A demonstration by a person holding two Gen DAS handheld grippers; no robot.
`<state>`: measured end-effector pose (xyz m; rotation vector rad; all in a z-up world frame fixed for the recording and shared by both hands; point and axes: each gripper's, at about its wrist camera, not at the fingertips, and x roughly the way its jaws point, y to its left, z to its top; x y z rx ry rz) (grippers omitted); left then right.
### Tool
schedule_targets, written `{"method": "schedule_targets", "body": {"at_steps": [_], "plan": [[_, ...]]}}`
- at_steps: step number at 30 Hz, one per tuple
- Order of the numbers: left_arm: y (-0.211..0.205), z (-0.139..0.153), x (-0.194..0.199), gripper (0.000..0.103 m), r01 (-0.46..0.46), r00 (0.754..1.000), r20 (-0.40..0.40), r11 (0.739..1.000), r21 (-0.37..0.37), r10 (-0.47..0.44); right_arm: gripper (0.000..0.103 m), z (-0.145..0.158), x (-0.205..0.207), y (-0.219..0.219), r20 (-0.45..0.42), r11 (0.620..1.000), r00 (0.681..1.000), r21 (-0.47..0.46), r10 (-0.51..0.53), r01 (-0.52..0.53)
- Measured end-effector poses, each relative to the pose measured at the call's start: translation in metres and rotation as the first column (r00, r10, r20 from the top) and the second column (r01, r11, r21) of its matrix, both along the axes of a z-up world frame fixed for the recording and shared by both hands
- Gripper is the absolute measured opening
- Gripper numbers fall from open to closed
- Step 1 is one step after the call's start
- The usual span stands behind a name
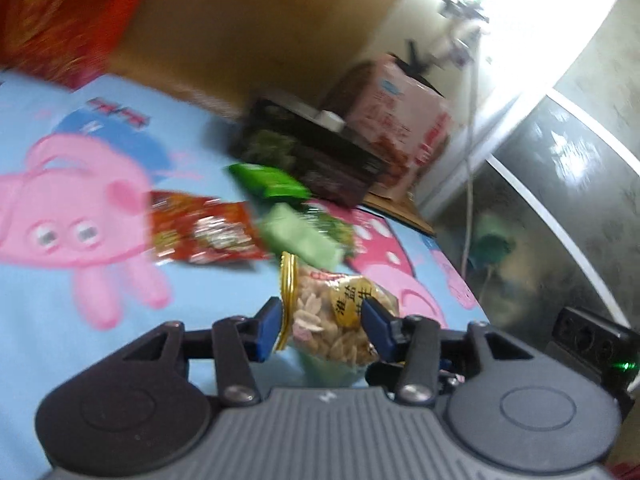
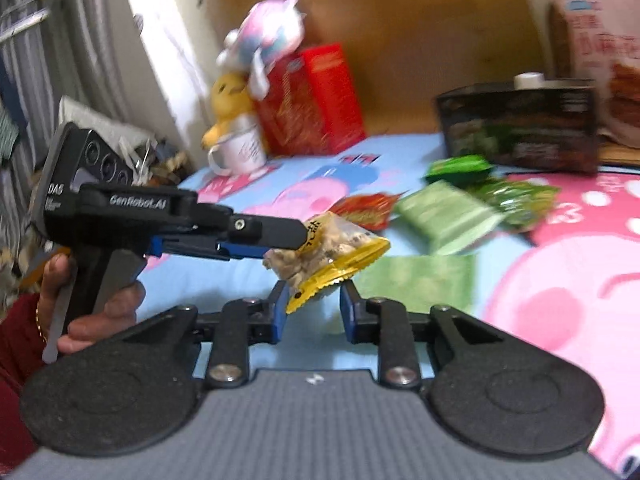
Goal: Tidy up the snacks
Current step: 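Carry the peanut bag into the black tin box and open both grippers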
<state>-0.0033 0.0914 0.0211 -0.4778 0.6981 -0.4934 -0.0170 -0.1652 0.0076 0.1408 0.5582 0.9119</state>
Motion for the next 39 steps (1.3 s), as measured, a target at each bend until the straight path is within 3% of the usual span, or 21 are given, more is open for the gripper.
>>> {"method": "schedule_targets", "body": {"at_steps": [5, 10, 15, 19, 23, 27, 32, 34, 36, 39], "plan": [[-0.047, 0.008, 0.028, 0.044, 0.088, 0.996, 0.003, 0.995, 0.044, -0.088, 0.03, 0.002, -0.003, -0.036, 0.04, 0.995, 0.994, 0.016, -0.104, 0.103], [-0.095, -0.001, 0.055, 0.044, 0.16, 0.987, -0.035, 0.983, 0.09, -0.157, 0.03, -0.007, 0.009, -0.069, 0.006, 0.98, 0.98, 0.037, -0.198, 0.197], [-0.12, -0.013, 0.076, 0.044, 0.207, 0.976, -0.088, 0.97, 0.125, -0.197, 0.03, -0.022, 0.02, -0.09, -0.05, 0.97, 0.969, 0.029, -0.241, 0.243], [-0.121, 0.003, 0.09, 0.045, 0.21, 0.977, -0.062, 0.968, 0.139, -0.203, 0.03, -0.018, 0.038, -0.099, -0.068, 0.97, 0.971, 0.065, -0.231, 0.235], [-0.113, 0.042, 0.115, 0.048, 0.154, 0.986, 0.037, 0.978, 0.139, -0.161, 0.03, 0.014, 0.066, -0.099, 0.017, 0.972, 0.977, 0.11, -0.211, 0.208], [-0.098, 0.068, 0.156, 0.052, 0.056, 0.99, 0.115, 0.986, 0.159, -0.075, 0.028, 0.045, 0.121, -0.08, 0.101, 0.975, 0.976, 0.132, -0.194, 0.18], [-0.074, 0.066, 0.214, 0.052, -0.074, 0.991, 0.121, 0.982, 0.174, 0.054, 0.027, 0.056, 0.196, -0.049, 0.117, 0.978, 0.976, 0.119, -0.184, 0.17], [-0.066, 0.057, 0.233, 0.057, -0.123, 0.988, 0.117, 0.975, 0.188, 0.102, 0.03, 0.052, 0.217, -0.036, 0.137, 0.977, 0.97, 0.101, -0.201, 0.189], [-0.063, 0.047, 0.247, 0.063, -0.167, 0.984, 0.093, 0.962, 0.217, 0.15, 0.052, 0.046, 0.231, -0.027, 0.151, 0.973, 0.962, 0.072, -0.23, 0.221], [-0.051, 0.038, 0.249, 0.063, -0.183, 0.983, 0.061, 0.968, 0.174, 0.175, 0.057, 0.042, 0.235, -0.029, 0.168, 0.949, 0.934, 0.062, -0.317, 0.311]]}}
